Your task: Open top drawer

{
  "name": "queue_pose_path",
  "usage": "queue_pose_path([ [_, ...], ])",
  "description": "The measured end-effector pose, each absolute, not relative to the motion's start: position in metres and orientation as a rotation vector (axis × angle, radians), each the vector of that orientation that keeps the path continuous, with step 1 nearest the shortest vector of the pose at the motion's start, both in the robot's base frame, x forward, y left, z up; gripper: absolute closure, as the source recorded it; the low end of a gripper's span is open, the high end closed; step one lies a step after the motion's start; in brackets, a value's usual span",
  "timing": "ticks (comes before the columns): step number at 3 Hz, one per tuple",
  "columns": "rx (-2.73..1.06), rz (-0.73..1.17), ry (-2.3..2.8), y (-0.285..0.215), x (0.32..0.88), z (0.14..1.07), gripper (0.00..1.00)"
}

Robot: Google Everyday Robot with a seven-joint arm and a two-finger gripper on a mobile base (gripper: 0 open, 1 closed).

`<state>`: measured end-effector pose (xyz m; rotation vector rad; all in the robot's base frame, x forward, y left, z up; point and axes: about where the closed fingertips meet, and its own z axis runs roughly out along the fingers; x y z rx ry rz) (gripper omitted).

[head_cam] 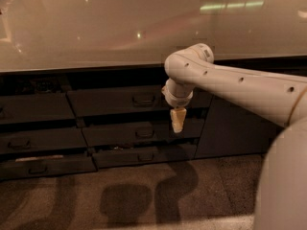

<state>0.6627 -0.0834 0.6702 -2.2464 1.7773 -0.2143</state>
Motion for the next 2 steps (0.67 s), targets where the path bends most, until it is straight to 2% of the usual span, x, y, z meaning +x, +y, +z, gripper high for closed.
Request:
queue_pose_path([
  [1,-2.206,-0.183,1.839,-0.0948,0.6954,0.6764,0.0],
  [2,-2.206,-0.184,1.839,-0.0949,0.6954,0.676,0.0],
])
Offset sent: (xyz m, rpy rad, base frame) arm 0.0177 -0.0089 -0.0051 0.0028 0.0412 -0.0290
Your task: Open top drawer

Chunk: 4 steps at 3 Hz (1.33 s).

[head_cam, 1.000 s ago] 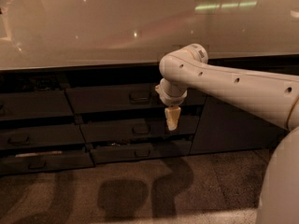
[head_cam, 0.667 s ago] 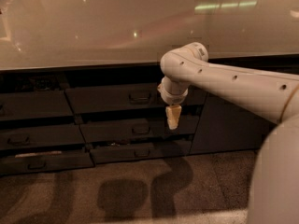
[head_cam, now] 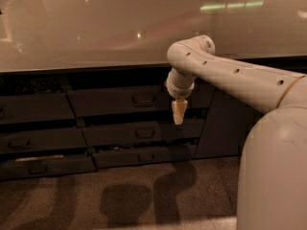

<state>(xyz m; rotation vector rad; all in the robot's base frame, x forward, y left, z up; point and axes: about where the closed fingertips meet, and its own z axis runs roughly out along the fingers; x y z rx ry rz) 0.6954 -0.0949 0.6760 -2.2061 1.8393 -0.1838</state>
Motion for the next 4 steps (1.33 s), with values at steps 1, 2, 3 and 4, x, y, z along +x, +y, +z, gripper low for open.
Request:
queue_pose_path([
  [1,-2.213,-0.27,1.807,-0.098,0.7,0.678,0.0],
  [2,-2.211,-0.372,1.735,-0.102,0.703,0.684,0.0],
  [3,-2.211,-0.379,1.727,-0.101,0.704,0.683,0.0],
  [4,-2.202,-0.367,1.781,-0.113,0.72,0.677,0.0],
])
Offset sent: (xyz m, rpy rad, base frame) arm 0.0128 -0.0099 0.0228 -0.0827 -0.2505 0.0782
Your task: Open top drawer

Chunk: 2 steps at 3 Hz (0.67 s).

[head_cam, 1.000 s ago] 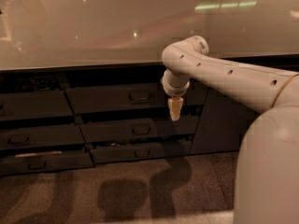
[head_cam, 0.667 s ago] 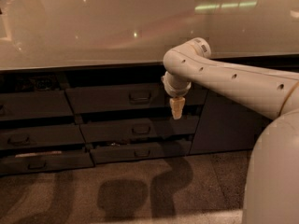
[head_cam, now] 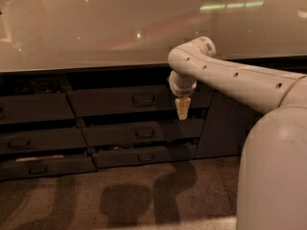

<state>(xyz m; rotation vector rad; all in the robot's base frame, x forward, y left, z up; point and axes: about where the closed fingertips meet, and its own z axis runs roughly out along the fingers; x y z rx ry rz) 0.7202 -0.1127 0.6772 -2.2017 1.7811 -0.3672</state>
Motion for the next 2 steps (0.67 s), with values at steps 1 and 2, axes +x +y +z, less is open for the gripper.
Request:
queue_pose_path([
  [1,-2.202,-0.367,1.781,-0.1127,0.7202,0.6772,0.0],
  [2,-2.208,-0.382,1.817,-0.1159,0.7221,0.6728,0.0],
])
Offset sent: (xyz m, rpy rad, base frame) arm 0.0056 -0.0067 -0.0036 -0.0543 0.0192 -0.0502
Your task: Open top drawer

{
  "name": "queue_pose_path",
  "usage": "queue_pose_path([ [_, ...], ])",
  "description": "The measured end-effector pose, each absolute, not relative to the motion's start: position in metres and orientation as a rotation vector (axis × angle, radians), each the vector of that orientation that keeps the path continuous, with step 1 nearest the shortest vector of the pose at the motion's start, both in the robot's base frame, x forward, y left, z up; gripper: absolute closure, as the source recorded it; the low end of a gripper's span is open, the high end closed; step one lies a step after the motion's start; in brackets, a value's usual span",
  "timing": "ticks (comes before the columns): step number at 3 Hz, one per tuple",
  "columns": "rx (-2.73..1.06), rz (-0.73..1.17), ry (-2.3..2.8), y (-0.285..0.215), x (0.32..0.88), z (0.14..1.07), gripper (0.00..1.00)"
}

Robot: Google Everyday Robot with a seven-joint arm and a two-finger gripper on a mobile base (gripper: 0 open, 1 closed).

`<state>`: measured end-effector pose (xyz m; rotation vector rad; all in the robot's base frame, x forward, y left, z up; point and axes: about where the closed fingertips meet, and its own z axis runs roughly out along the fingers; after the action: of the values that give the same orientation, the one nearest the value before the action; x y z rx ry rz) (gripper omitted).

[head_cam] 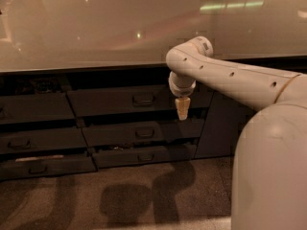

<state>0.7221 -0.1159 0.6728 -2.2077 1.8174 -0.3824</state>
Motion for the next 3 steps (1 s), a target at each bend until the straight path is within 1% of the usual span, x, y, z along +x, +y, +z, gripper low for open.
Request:
queue_pose_path([
  [1,-2.18,-0.266,1.921,-0.1544,0.7337,0.6333,0.0],
  [2,-2.181,-0.266,1.921,-0.1544,0.7337,0.6333,0.0],
  [3,-2.181,-0.266,1.921,-0.1544,0.7337,0.6333,0.19],
])
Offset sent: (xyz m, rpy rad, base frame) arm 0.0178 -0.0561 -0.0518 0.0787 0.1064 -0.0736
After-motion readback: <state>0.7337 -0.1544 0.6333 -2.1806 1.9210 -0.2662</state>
